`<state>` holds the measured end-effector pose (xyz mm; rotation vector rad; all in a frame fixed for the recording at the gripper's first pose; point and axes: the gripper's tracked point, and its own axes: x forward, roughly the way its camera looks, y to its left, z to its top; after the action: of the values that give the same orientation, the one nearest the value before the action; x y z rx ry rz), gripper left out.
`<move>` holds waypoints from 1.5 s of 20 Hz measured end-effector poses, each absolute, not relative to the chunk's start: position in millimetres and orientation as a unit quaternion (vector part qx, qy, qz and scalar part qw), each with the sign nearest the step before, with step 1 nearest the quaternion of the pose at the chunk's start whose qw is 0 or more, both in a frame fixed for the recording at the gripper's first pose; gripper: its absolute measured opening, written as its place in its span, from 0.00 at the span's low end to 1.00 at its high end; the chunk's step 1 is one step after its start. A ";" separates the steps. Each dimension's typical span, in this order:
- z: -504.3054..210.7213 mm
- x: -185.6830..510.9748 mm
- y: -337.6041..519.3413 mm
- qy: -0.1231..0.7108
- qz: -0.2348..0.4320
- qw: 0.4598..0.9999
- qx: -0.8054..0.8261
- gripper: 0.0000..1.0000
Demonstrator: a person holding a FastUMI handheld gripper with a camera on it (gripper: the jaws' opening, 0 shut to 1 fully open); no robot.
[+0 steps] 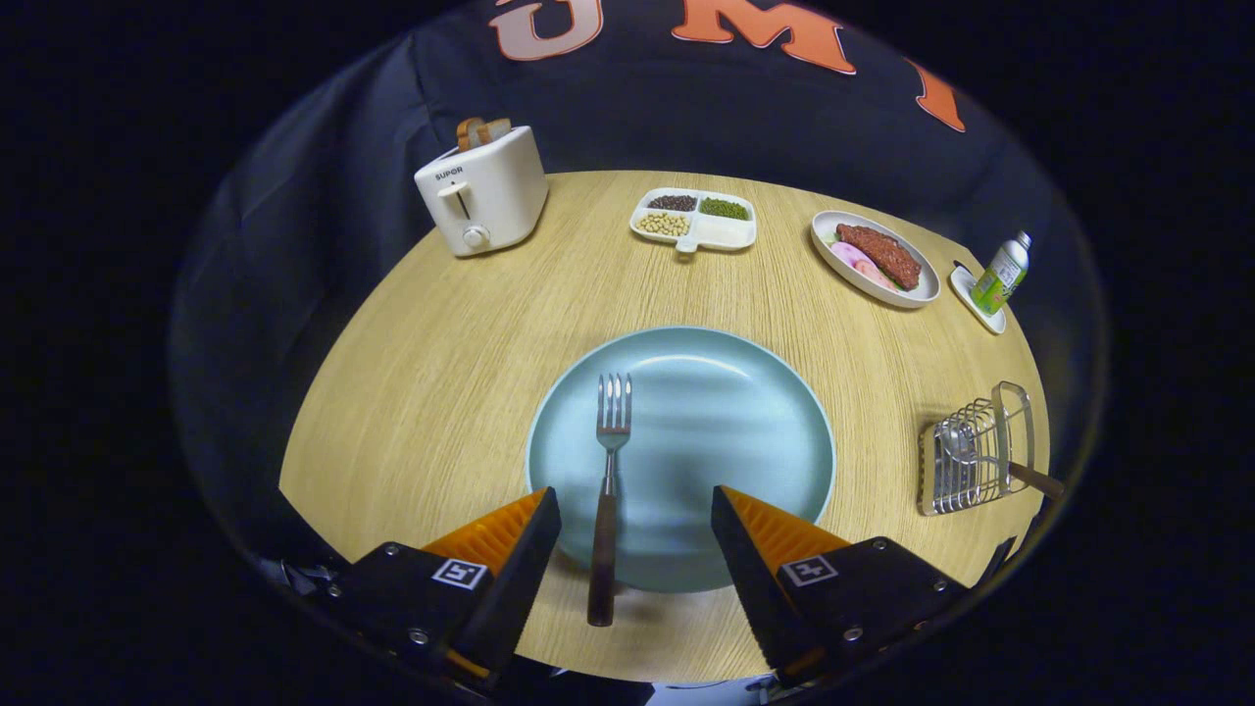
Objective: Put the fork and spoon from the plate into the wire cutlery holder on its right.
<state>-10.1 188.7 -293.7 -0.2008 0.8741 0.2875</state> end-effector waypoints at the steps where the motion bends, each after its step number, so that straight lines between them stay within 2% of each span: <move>1: -299.0 -10.1 188.8 0.423 0.136 0.890 -0.102 0.90; 7: -322.2 -11.2 199.2 0.429 0.143 0.886 -0.103 0.59; 10: -328.1 -12.0 204.4 0.432 0.147 0.885 -0.097 0.31; 11: -329.0 -12.8 204.4 0.433 0.147 0.885 -0.094 0.25; 12: -326.4 -12.8 204.6 0.432 0.147 0.885 -0.090 0.11; 16: -318.3 -13.9 203.5 0.432 0.146 0.888 -0.069 0.05; 21: -284.3 -15.4 177.6 0.438 0.153 0.884 -0.051 0.05; 30: -202.7 -23.5 72.6 0.453 0.151 0.875 -0.079 0.05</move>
<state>-23.5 72.6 -202.7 -0.1650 0.9455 0.3162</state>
